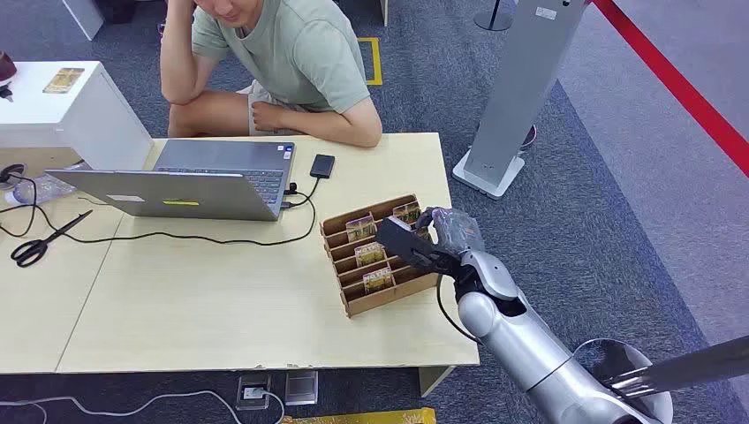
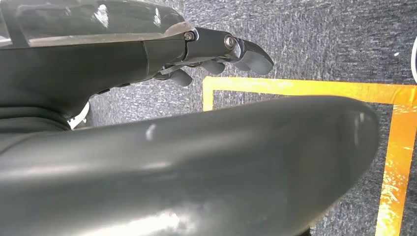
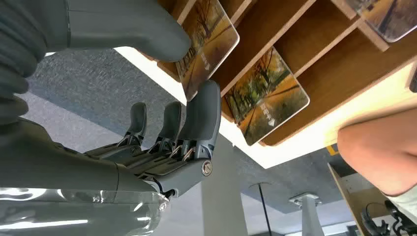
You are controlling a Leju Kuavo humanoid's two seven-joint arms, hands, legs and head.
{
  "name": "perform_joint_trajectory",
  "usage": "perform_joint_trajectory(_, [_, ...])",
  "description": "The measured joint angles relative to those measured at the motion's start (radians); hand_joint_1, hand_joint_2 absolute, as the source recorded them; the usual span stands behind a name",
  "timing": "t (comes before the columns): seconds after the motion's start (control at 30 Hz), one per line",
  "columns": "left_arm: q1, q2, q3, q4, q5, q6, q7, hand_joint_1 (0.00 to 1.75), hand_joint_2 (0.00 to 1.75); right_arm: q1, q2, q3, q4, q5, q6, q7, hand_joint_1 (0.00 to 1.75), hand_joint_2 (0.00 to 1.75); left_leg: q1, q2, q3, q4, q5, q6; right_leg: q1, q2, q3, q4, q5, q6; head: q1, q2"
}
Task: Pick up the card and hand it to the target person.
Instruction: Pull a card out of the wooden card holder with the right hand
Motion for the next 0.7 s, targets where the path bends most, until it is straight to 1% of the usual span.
perform_joint_trajectory(0.1, [0.0, 0.001, -0.001, 0.0, 0.0, -0.002, 0.0, 0.0, 0.0, 0.001, 0.001, 0.001, 0.002, -0.001, 0.0, -0.001, 0.95, 1.75, 0.0, 0.0, 0.0, 0.0, 0.0, 0.0, 0.0, 0.0, 0.0, 0.0, 0.0, 0.0, -0.001, 0.0])
perform_joint_trajectory(0.3, [0.0, 0.002, -0.002, 0.0, 0.0, -0.003, 0.0, 0.0, 0.0, 0.003, 0.003, 0.006, 0.009, -0.002, -0.002, -0.003, 0.8, 1.75, 0.0, 0.0, 0.0, 0.0, 0.0, 0.0, 0.0, 0.0, 0.0, 0.0, 0.0, 0.0, -0.001, 0.0])
perform_joint_trajectory(0.43, [0.0, 0.002, -0.002, 0.0, 0.0, -0.004, 0.0, 0.0, 0.0, 0.005, 0.007, 0.009, 0.018, -0.003, -0.003, -0.012, 0.81, 1.75, 0.0, 0.0, 0.0, 0.0, 0.0, 0.0, 0.0, 0.0, 0.0, 0.0, 0.0, 0.0, 0.0, 0.0])
perform_joint_trajectory(0.57, [0.0, 0.002, -0.003, 0.0, 0.0, -0.006, 0.0, 0.0, 0.0, 0.008, 0.01, 0.01, 0.029, -0.004, -0.003, -0.016, 0.72, 1.75, 0.0, 0.0, 0.0, 0.0, 0.0, 0.0, 0.0, 0.0, 0.0, 0.0, 0.0, 0.0, -0.001, 0.0])
perform_joint_trajectory(0.7, [0.0, 0.002, -0.011, 0.0, 0.0, -0.006, 0.0, 0.0, 0.0, 0.009, 0.011, 0.01, 0.036, -0.005, -0.003, -0.017, 0.73, 1.75, 0.0, 0.0, 0.0, 0.0, 0.0, 0.0, 0.0, 0.0, 0.0, 0.0, 0.0, 0.0, -0.001, 0.0])
